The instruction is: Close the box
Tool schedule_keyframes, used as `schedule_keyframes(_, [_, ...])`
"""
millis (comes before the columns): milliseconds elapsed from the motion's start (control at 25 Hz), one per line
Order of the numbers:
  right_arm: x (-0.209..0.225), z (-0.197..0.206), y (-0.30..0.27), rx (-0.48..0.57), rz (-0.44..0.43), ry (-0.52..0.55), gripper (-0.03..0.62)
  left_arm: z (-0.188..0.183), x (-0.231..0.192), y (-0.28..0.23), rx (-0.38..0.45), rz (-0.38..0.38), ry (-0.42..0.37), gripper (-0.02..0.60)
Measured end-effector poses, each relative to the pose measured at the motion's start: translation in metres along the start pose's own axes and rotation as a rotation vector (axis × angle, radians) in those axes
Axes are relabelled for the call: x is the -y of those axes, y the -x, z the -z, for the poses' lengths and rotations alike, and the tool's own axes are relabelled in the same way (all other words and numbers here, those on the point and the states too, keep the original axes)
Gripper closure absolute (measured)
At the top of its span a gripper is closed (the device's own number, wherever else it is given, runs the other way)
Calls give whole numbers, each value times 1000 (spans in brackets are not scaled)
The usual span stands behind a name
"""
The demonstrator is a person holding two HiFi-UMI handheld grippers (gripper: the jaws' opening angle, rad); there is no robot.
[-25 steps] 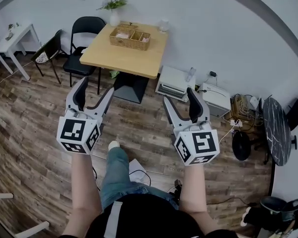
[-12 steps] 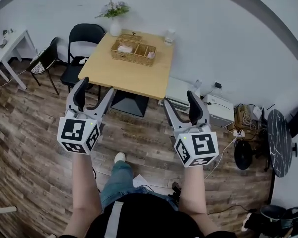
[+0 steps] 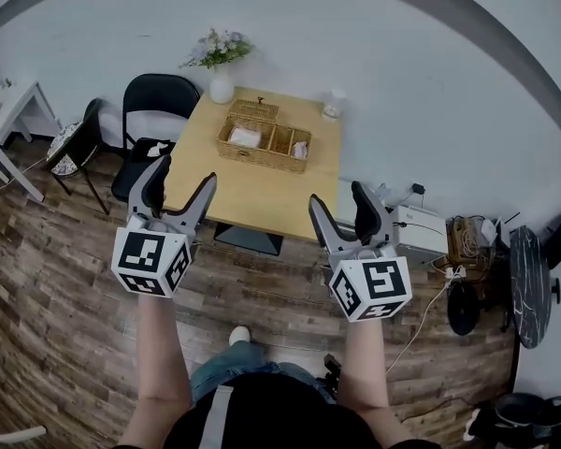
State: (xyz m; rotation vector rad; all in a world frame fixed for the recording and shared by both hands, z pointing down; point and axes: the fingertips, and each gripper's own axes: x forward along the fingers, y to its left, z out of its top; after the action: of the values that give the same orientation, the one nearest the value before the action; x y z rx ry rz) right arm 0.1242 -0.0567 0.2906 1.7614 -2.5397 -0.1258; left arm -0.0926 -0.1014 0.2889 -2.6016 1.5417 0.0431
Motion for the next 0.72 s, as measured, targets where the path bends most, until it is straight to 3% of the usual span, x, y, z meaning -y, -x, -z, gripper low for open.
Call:
schedule_keyframes(280, [-6, 9, -46, -22, 0, 4, 279, 18, -34, -29, -1, 13, 34, 258])
schedule_keyframes(720, [20, 15, -102, -42, 2, 5, 279, 38, -61, -69, -29, 0, 41, 258])
